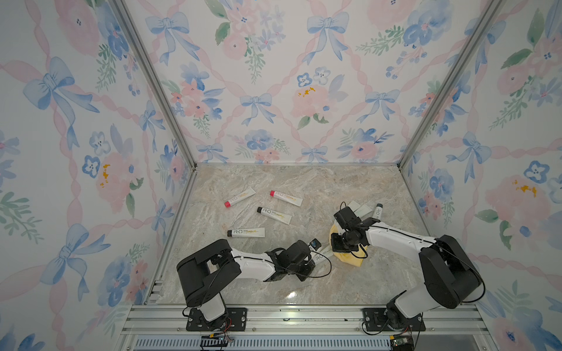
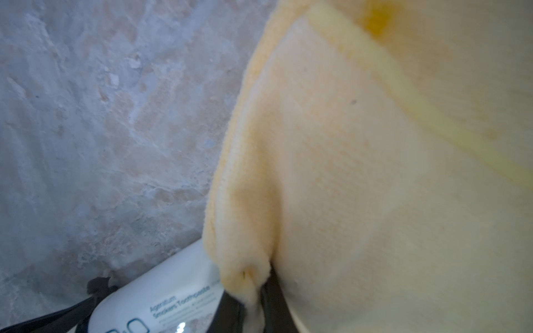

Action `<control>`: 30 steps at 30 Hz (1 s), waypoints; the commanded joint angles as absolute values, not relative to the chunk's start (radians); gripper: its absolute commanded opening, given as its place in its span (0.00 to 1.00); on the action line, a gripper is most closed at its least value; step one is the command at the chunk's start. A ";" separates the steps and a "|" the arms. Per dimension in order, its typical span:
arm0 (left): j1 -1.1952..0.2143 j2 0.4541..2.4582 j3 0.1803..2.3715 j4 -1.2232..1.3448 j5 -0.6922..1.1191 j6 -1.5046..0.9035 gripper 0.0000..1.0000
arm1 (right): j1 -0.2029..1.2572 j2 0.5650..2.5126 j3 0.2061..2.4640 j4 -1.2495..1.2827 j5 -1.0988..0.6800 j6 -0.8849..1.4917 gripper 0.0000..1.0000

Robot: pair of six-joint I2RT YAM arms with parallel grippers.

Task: Wipe the surface of the toothpaste tube
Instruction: Wipe the dirt from the toothpaste tube.

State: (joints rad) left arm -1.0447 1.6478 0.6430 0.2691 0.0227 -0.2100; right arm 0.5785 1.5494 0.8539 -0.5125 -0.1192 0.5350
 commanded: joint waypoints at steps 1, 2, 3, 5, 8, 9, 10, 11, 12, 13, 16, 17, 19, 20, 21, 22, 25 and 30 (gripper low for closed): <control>-1.048 1.654 0.630 0.230 0.011 -0.213 0.25 | 0.664 1.560 0.852 -0.549 -0.289 0.585 0.13; -1.048 1.655 0.631 0.230 0.011 -0.212 0.25 | 0.674 1.557 0.855 -0.542 -0.301 0.593 0.13; -1.048 1.656 0.631 0.229 0.011 -0.212 0.25 | 0.679 1.554 0.855 -0.537 -0.312 0.598 0.13; -1.048 1.657 0.630 0.230 0.011 -0.212 0.25 | 0.680 1.555 0.856 -0.522 -0.336 0.606 0.13; -1.048 1.654 0.629 0.229 0.009 -0.212 0.25 | 0.660 1.575 0.858 -0.535 -0.308 0.586 0.13; -1.048 1.652 0.627 0.230 0.008 -0.212 0.25 | 0.647 1.585 0.858 -0.547 -0.283 0.575 0.13; -1.048 1.649 0.625 0.230 0.008 -0.212 0.25 | 0.627 1.595 0.857 -0.559 -0.247 0.563 0.13; -1.048 1.649 0.624 0.230 0.006 -0.212 0.26 | 0.605 1.606 0.856 -0.569 -0.211 0.550 0.13; -1.049 1.648 0.625 0.229 0.007 -0.212 0.25 | 0.586 1.615 0.856 -0.578 -0.180 0.538 0.13; -1.048 1.648 0.624 0.229 0.006 -0.212 0.25 | 0.566 1.625 0.858 -0.585 -0.151 0.523 0.13; -1.048 1.647 0.624 0.229 0.007 -0.212 0.25 | 0.523 1.639 0.864 -0.606 -0.065 0.495 0.13; -1.048 1.647 0.623 0.230 0.006 -0.213 0.25 | 0.513 1.641 0.866 -0.611 -0.046 0.487 0.13; -1.048 1.647 0.623 0.229 0.006 -0.212 0.25 | 0.492 1.642 0.863 -0.617 -0.018 0.475 0.13; -1.049 1.648 0.624 0.230 0.006 -0.212 0.26 | 0.483 1.642 0.861 -0.619 -0.004 0.471 0.13; -1.048 1.649 0.623 0.229 0.006 -0.212 0.25 | 0.477 1.641 0.861 -0.620 0.004 0.468 0.13; -1.048 1.650 0.623 0.230 0.006 -0.212 0.25 | 0.472 1.640 0.858 -0.620 0.009 0.465 0.13; -1.048 1.654 0.626 0.230 0.009 -0.212 0.25 | 0.468 1.645 0.858 -0.622 0.024 0.461 0.13; -1.048 1.649 0.627 0.230 0.005 -0.211 0.26 | 0.509 1.632 0.863 -0.607 -0.049 0.487 0.13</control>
